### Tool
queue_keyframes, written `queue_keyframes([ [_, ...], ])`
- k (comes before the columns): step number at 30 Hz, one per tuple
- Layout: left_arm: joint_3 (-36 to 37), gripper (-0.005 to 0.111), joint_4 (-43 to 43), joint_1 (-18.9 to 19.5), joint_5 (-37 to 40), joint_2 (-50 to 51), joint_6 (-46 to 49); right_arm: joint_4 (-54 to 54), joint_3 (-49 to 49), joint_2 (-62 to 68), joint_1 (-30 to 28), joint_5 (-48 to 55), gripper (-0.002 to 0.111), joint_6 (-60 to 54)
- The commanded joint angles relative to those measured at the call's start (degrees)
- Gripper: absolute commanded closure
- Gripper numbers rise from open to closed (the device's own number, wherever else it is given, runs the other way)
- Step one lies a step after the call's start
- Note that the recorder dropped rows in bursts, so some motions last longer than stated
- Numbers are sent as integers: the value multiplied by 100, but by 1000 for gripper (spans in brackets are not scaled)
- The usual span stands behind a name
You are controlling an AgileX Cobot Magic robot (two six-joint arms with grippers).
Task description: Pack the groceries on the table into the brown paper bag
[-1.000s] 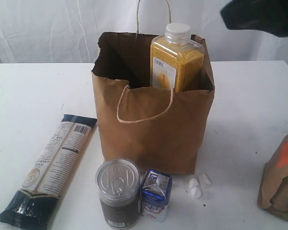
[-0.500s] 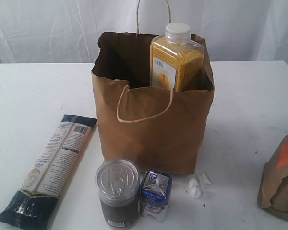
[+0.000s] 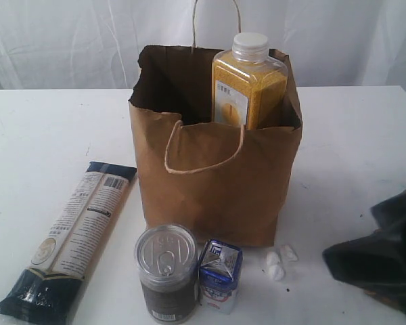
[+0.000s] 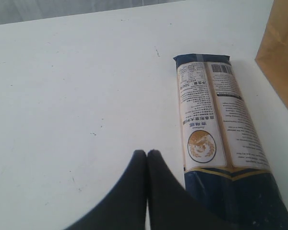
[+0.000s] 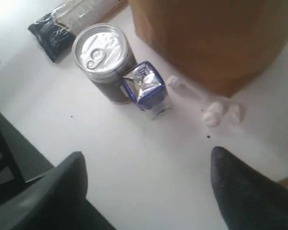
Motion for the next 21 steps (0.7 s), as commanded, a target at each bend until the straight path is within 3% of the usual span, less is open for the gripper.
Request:
queue_keyframes([
  [1,21,107,-44,13,22,-27,0,624,242,559,51,-650,41,-906],
  [8,21,107,-44,13,22,-27,0,597,241,1327,819,-1259,41,-1751],
  [21,21,107,-44,13,22,-27,0,11,230,2603,1873,-2519,41,-1830],
])
